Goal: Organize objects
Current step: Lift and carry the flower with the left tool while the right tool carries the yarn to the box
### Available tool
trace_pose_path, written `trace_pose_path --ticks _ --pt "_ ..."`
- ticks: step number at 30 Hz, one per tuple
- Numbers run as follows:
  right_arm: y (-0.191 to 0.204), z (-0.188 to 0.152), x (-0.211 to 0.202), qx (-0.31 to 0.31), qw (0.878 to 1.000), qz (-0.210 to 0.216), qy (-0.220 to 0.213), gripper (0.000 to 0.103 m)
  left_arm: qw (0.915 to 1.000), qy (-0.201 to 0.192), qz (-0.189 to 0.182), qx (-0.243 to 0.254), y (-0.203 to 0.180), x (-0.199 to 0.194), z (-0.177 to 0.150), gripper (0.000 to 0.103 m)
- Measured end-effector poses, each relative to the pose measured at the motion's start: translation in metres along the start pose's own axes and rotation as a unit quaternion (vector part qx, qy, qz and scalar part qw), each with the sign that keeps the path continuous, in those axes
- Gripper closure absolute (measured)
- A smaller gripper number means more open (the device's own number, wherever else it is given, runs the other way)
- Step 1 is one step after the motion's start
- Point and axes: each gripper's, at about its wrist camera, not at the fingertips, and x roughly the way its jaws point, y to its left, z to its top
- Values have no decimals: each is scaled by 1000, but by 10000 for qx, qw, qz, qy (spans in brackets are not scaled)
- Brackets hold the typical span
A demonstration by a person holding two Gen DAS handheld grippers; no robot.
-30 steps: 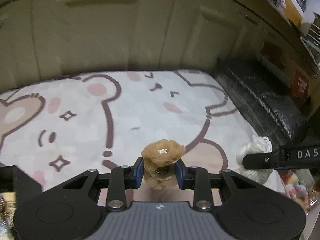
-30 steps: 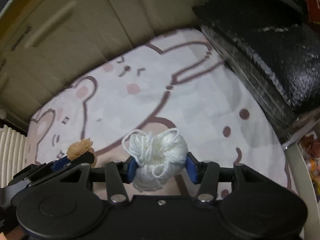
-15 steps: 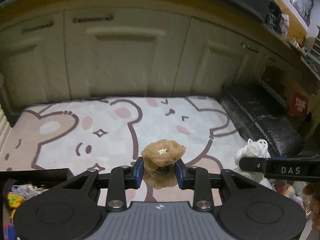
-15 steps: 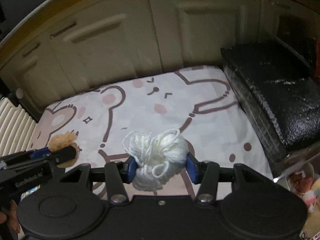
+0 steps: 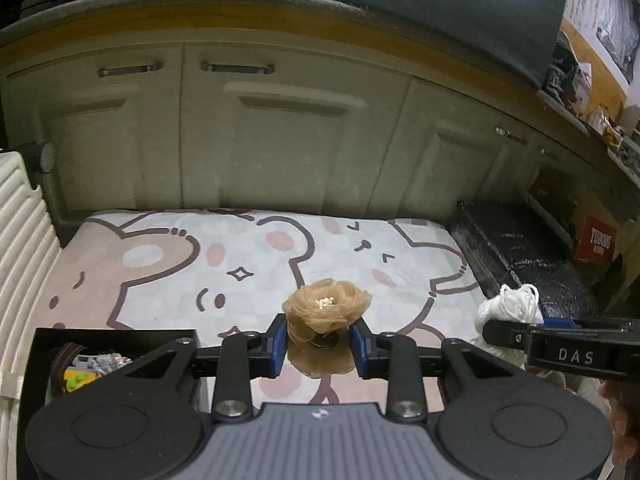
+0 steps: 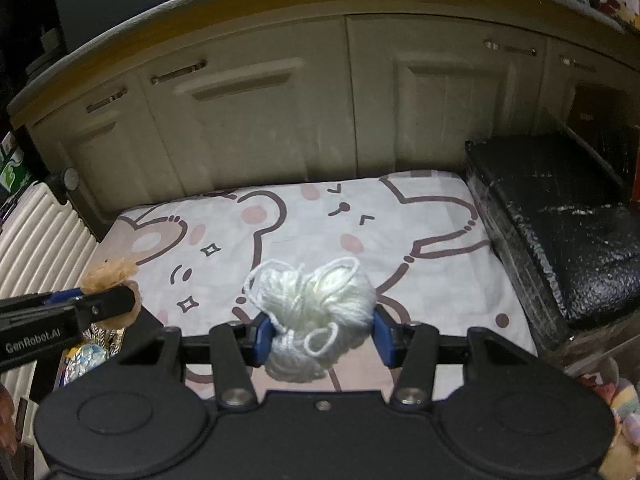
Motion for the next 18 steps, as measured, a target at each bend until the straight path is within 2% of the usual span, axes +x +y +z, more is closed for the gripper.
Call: trace_pose_path --ticks 7,18 --pt "23 1 -2 -92 9999 127 1 52 9998 -87 152 -134 25 -22 2 69" --pt "96 2 8 -489 9968 615 142 52 9974 -64 555 -454 89 -57 -2 69"
